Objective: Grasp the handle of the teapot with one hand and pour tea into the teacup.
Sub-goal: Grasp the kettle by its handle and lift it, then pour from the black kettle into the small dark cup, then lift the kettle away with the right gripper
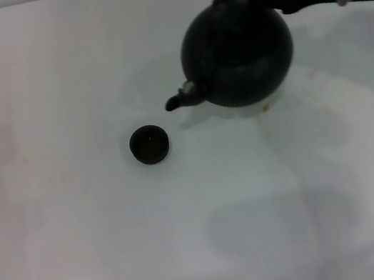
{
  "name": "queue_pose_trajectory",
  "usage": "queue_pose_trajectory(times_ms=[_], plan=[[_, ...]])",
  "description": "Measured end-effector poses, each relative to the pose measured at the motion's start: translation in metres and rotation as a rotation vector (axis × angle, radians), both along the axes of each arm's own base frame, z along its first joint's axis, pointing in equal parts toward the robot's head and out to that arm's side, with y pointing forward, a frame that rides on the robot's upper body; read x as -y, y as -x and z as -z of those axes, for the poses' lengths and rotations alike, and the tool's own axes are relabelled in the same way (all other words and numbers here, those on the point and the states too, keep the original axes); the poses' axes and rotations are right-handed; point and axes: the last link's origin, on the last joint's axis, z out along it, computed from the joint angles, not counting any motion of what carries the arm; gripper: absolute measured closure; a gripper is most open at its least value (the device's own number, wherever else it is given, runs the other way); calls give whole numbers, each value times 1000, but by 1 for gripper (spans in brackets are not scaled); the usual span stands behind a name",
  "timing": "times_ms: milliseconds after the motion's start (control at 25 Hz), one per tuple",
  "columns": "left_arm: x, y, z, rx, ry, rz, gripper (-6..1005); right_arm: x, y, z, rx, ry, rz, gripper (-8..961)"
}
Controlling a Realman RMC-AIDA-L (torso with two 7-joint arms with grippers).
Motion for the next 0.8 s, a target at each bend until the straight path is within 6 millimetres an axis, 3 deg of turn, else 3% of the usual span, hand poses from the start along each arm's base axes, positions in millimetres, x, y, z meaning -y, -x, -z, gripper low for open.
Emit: queue_pose_trajectory(times_ms=[440, 800], plan=[[-4, -3, 1, 2, 0, 10, 386, -9, 20, 12, 54, -50, -65, 712], [-4, -3, 0, 1, -1, 11, 387, -6, 35, 26, 113, -83, -159, 718]])
